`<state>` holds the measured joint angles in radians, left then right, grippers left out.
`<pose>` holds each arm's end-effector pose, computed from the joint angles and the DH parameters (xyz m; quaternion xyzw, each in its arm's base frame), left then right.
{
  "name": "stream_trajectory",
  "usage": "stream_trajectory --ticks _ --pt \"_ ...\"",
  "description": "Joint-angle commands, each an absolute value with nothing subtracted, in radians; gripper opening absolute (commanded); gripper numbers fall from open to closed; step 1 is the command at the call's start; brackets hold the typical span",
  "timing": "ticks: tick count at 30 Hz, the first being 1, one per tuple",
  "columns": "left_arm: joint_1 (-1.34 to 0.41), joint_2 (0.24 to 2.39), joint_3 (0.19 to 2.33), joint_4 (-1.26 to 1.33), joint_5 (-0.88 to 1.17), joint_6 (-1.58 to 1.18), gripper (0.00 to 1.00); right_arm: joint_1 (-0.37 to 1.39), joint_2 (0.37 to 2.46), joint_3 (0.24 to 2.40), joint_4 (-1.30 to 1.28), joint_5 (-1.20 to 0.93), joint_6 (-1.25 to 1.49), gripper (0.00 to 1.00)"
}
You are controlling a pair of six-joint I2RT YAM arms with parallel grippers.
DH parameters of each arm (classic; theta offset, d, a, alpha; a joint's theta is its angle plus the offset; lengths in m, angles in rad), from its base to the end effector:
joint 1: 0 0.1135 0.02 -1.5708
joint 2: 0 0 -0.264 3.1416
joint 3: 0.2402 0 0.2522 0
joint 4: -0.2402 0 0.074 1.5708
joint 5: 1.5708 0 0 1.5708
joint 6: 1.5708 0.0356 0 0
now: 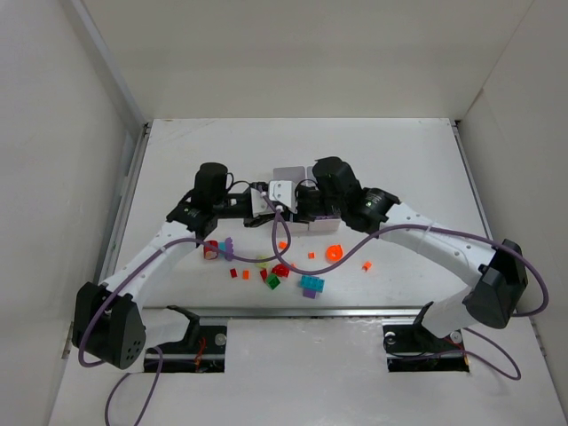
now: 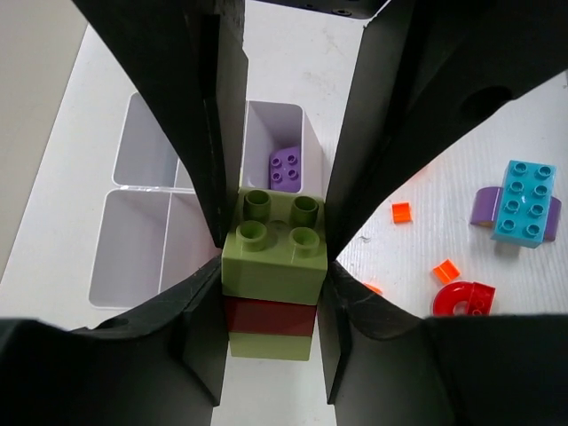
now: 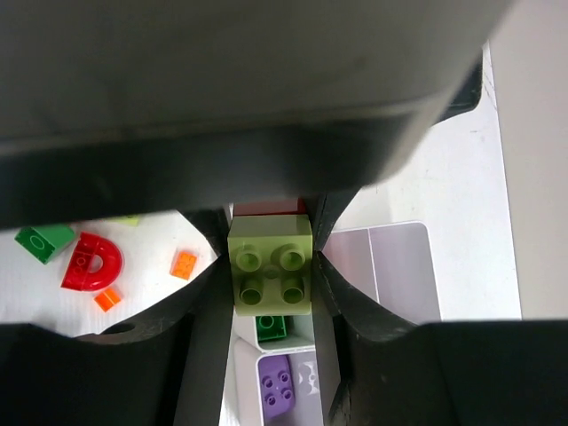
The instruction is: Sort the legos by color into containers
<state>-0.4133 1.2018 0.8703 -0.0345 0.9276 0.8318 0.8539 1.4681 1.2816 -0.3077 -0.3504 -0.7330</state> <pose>0.2312 -0.1325 0.3026 0.6356 0.4509 -0.2553 0.5723 0.2138 0.2639 0.3387 -0.6653 0.5293 0.1799 0.4949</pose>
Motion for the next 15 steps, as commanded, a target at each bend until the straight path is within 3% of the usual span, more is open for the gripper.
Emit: stream_trajectory --ticks 1,7,8,9,10,12,15 --pt "-0.419 1.175 0.865 -0.006 0.897 0.816 0.03 0.867 1.462 1.322 -0.287 -0.348 -0.733 0.0" --pt "-0.419 1.164 0.845 -0.038 0.879 0.825 0.0 0.867 1.443 1.302 -0.278 -0.334 -0.733 0.0" --pt "-0.419 1.164 0.845 -0.038 0.879 0.825 0.16 0.867 1.443 1.302 -0.278 -0.334 -0.733 0.0" --pt "-0.419 1.155 0.845 -0.038 0.879 0.825 0.41 0.867 1.443 1.302 -0.278 -0.334 -0.733 0.0" --pt "-0.419 1.155 0.845 -0.038 0.879 0.825 0.6 0.867 1.443 1.302 -0.278 -0.334 -0.733 0.0" --pt "-0.419 1.155 0.845 -0.048 0.879 0.825 0.77 0.867 1.443 1.302 -0.278 -0.334 -0.733 0.0" --pt "-0.419 1.155 0.845 -0.048 0.879 0.825 0.79 0.867 1.443 1.302 -0.278 -0.334 -0.733 0.0"
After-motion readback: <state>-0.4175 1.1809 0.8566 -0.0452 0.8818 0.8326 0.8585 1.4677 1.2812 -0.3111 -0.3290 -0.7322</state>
